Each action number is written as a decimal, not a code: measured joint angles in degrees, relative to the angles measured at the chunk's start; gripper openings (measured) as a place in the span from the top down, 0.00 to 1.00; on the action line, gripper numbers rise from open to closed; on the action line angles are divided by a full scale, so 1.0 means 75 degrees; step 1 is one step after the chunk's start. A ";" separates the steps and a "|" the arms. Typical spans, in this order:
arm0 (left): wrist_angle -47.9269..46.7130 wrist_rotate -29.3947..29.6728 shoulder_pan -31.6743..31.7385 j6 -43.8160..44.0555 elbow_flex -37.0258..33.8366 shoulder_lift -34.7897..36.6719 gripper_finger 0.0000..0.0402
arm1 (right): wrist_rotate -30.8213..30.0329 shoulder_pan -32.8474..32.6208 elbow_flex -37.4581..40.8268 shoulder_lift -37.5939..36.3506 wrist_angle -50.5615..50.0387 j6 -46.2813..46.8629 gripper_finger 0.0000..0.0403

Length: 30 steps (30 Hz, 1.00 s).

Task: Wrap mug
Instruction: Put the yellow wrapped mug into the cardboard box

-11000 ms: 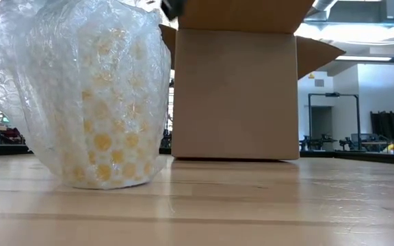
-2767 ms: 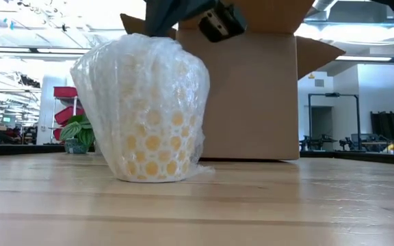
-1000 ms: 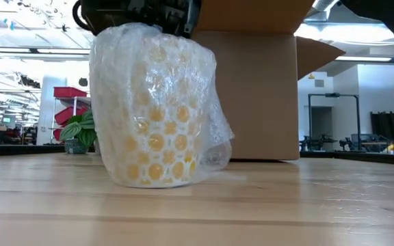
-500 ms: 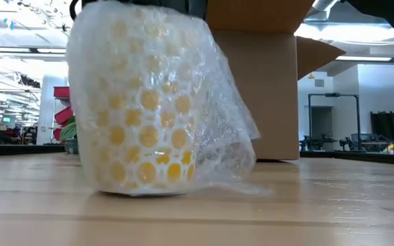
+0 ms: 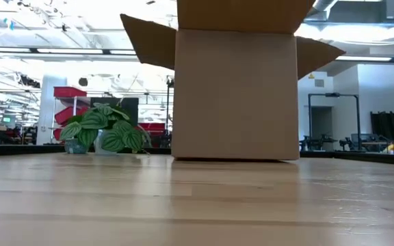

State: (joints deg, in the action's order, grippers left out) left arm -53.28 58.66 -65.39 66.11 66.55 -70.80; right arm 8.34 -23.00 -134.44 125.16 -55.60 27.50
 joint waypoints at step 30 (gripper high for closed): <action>0.0062 0.0248 0.0991 -0.0051 0.0016 0.0501 1.00 | -0.3907 0.5255 0.0050 -0.2498 -0.1029 -0.1494 0.95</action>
State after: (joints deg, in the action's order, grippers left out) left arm -52.81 60.52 -57.95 65.73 66.67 -67.05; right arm -20.96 16.42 -134.06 106.43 -63.32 16.30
